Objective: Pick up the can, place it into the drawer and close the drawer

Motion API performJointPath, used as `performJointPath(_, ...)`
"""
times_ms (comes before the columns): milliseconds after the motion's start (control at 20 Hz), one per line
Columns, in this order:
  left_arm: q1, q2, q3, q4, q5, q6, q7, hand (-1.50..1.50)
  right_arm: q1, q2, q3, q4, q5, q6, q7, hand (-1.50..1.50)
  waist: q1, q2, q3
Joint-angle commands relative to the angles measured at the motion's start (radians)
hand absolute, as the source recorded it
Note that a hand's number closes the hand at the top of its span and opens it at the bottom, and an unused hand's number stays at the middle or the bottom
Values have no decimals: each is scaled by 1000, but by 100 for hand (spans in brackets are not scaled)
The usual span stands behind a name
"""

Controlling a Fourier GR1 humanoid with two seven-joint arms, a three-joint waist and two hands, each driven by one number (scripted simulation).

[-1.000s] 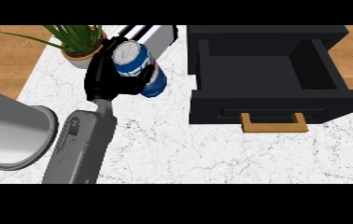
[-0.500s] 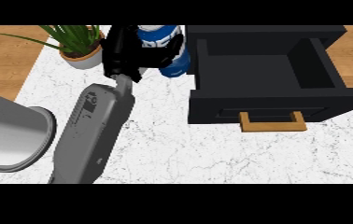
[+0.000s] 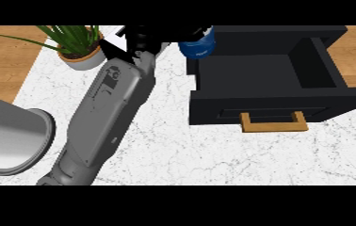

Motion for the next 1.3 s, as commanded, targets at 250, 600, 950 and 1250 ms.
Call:
performJointPath(250, -246, 0, -58, 255, 133, 87, -51, 150, -41, -16, 5, -10, -17, -19, 38, -150, -15, 4, 0)
performJointPath(600, -343, 0, -107, 415, 246, 109, -160, 150, 3, 13, 13, 39, 25, 44, -42, -150, -28, 6, 1)
performJointPath(950, -427, 0, -255, 458, 389, 212, -143, 150, -51, -16, -21, 42, -17, 21, 4, -150, -43, 7, 2)
performJointPath(1250, -431, 0, -287, 566, 440, 163, -219, 150, -98, -16, 32, -43, 27, -59, 96, -150, -31, 11, 1)
